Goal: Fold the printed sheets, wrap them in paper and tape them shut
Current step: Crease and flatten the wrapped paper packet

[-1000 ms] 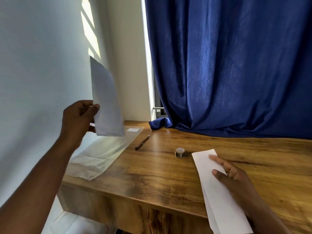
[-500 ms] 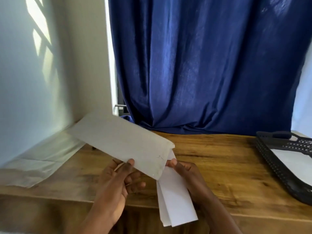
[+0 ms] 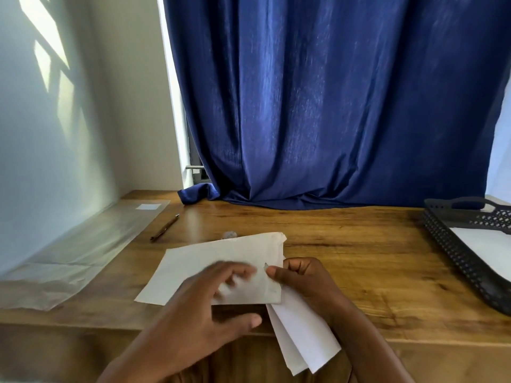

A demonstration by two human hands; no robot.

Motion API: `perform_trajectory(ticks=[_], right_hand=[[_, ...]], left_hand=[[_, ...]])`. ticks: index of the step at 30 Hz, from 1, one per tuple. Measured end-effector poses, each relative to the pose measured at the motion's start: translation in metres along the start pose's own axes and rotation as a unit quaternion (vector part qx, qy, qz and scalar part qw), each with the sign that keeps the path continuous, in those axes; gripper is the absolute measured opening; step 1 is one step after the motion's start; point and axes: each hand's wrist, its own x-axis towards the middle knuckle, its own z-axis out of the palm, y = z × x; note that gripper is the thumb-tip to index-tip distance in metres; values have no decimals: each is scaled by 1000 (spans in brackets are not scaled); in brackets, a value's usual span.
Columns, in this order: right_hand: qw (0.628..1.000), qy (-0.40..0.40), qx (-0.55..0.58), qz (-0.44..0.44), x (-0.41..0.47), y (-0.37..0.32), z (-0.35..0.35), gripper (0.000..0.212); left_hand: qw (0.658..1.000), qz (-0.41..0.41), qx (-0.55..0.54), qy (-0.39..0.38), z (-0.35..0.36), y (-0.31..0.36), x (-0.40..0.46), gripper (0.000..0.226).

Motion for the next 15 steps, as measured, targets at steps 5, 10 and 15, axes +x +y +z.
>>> perform_trajectory(ticks=[5, 10, 15], right_hand=[[1000, 14, -25, -10, 0, -2, 2, 35], [1000, 22, -17, -8, 0, -1, 2, 29], [1000, -12, 5, 6, 2, 3, -2, 16]], left_hand=[[971, 106, 210, -29, 8, -15, 48, 136], [976, 150, 159, -12, 26, -43, 73, 121], [977, 185, 80, 63, 39, -64, 69, 116]])
